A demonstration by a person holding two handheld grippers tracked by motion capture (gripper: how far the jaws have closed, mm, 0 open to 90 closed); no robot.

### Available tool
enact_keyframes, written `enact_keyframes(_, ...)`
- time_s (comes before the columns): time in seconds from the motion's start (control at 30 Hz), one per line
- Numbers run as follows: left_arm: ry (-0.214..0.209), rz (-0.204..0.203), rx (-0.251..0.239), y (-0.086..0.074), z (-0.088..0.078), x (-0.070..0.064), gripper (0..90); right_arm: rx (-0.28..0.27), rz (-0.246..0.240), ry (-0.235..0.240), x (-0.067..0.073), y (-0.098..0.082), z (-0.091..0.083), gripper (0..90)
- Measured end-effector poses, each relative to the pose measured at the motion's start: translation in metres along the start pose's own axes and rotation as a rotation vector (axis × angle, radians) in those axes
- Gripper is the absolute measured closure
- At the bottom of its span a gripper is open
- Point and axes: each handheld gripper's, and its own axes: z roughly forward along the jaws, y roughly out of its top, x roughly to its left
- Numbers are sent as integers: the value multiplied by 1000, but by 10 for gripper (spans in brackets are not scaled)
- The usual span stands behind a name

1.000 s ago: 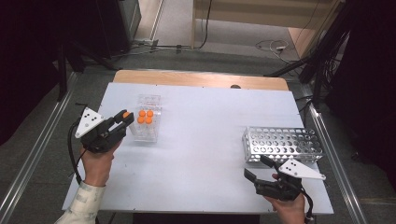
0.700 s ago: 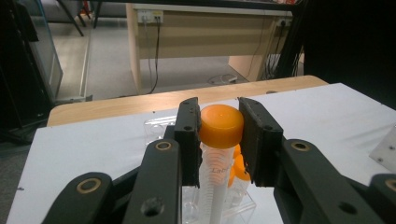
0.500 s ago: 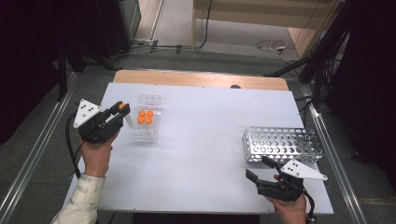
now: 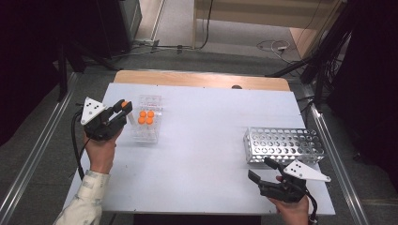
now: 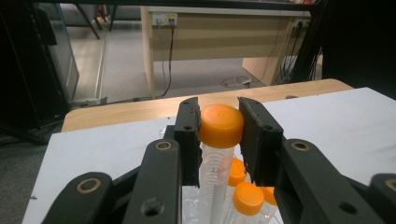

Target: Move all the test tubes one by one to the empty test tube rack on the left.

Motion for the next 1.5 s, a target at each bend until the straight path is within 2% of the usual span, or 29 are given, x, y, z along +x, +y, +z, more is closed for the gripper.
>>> enact_keyframes(0.4,-2,18,13,-7,6,-3,701,0,2,1,0,0,0,184)
enact_keyframes(0.7,6,31,43,-23,11,-3,699,3,1,6,1,0,0,184)
enact_keyframes(0.97,6,42,55,-29,13,-4,693,7,3,7,1,-1,1,184)
enact_keyframes(1.1,13,30,56,-29,12,-3,630,6,3,7,1,-1,1,184)
enact_keyframes(1.37,8,17,48,-27,8,-1,598,8,2,7,1,-1,1,185)
enact_keyframes(1.5,4,10,52,-27,7,0,547,7,2,4,0,-1,1,185)
